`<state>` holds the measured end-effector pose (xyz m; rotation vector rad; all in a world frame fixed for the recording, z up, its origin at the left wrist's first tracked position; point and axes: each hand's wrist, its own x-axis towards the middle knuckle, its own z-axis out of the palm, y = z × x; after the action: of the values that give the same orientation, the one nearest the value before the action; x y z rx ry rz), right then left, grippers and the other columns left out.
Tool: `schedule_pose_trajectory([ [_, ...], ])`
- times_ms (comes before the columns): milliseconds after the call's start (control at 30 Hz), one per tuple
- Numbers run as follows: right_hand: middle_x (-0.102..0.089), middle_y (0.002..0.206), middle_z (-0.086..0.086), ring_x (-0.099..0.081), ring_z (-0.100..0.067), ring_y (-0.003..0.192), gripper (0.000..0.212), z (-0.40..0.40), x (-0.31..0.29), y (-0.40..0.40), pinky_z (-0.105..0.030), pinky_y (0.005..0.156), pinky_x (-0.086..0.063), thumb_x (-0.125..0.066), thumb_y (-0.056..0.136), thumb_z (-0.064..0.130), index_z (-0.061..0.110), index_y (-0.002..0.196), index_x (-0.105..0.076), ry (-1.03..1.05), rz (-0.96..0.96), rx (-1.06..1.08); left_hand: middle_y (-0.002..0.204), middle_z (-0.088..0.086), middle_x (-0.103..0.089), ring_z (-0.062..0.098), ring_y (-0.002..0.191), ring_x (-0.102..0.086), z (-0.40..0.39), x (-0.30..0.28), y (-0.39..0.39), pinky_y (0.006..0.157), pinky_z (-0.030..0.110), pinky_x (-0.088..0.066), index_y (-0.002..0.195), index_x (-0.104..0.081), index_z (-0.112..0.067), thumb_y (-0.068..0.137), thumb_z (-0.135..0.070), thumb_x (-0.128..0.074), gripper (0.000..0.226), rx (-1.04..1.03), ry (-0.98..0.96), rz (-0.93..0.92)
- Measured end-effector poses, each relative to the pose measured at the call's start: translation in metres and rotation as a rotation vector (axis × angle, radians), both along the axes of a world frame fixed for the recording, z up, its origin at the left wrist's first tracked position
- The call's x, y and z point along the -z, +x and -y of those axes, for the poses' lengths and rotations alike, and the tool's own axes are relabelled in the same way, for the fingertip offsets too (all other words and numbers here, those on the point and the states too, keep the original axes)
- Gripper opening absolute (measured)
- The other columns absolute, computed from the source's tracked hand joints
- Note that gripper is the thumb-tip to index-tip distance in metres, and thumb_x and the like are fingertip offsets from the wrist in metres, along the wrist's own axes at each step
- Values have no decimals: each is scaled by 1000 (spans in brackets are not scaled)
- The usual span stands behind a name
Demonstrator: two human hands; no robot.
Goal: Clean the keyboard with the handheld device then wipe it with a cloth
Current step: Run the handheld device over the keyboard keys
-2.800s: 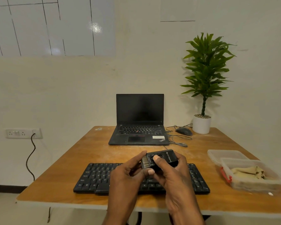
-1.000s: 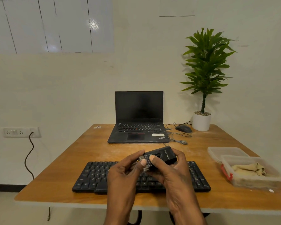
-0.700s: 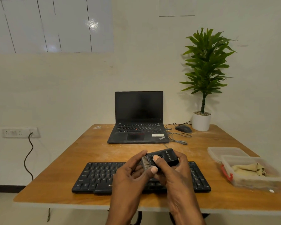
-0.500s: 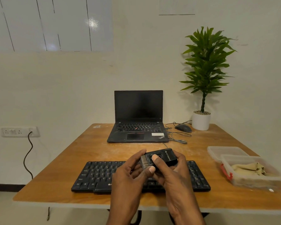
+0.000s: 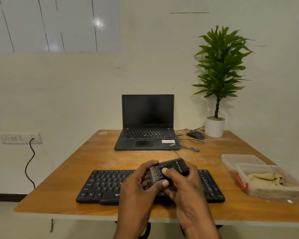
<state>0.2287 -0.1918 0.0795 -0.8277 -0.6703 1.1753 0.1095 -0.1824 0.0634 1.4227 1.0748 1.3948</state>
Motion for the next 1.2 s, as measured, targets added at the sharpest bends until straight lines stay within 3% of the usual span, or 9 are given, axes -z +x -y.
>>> schedule_pose_trajectory([
  [300,-71,103,-13,-76,-23,79,40,2,-3,2,-31,57,-58,-71,86,1,21,116,-55,3,47,54,100,-9,-77,10,96,-74,-2,4,4,83,32,-62,116,-70,-39,77,-2,-83,56,6,-5,7],
  [467,-71,103,-19,-75,-34,86,30,2,-1,4,-32,56,-58,-67,91,5,18,116,-55,-7,53,78,98,-11,-77,6,95,-74,-2,4,4,84,31,-62,117,-69,-42,80,-5,-82,54,13,-1,-4],
  [567,-71,102,-17,-76,-29,80,29,2,-1,5,-30,55,-57,-67,91,5,19,114,-55,-1,62,91,100,-11,-77,6,96,-74,-3,4,5,83,30,-62,119,-68,-42,81,-5,-81,54,23,-8,-10],
  [700,-71,102,-13,-75,-20,74,31,3,-3,13,-27,55,-56,-69,90,5,21,114,-56,12,79,119,97,-8,-78,9,94,-75,-5,3,11,80,28,-61,117,-69,-39,81,-4,-81,52,52,-13,4],
  [833,-72,100,-13,-74,-25,76,31,1,-3,28,-31,53,-56,-71,86,3,20,110,-60,4,96,185,88,-16,-76,4,84,-74,-6,0,26,68,15,-56,113,-70,-39,80,-3,-82,50,72,3,-13],
  [933,-72,97,-14,-72,-21,73,29,4,-3,46,-30,53,-54,-71,84,2,17,106,-60,11,108,257,93,-3,-77,6,86,-74,-6,0,45,66,18,-59,115,-70,-36,77,-3,-84,52,92,16,-30],
  [1000,-71,94,-13,-71,-17,70,28,9,-1,62,-28,53,-54,-70,83,2,17,105,-60,12,118,313,100,-4,-74,0,86,-73,-5,0,61,66,15,-57,116,-70,-36,76,-5,-85,52,115,35,-67],
  [1100,-68,106,-11,-72,-21,85,29,15,6,89,-25,56,-55,-74,81,11,23,104,-62,11,172,419,108,-9,-71,-2,90,-71,-2,0,89,68,16,-58,115,-68,-43,76,-14,-86,52,166,45,-112],
  [1200,-60,117,-8,-67,-20,94,27,21,13,121,-19,58,-52,-76,78,21,26,102,-64,-27,251,542,102,-8,-73,-1,85,-73,1,0,118,65,12,-56,114,-68,-42,76,-12,-87,51,213,55,-126],
])
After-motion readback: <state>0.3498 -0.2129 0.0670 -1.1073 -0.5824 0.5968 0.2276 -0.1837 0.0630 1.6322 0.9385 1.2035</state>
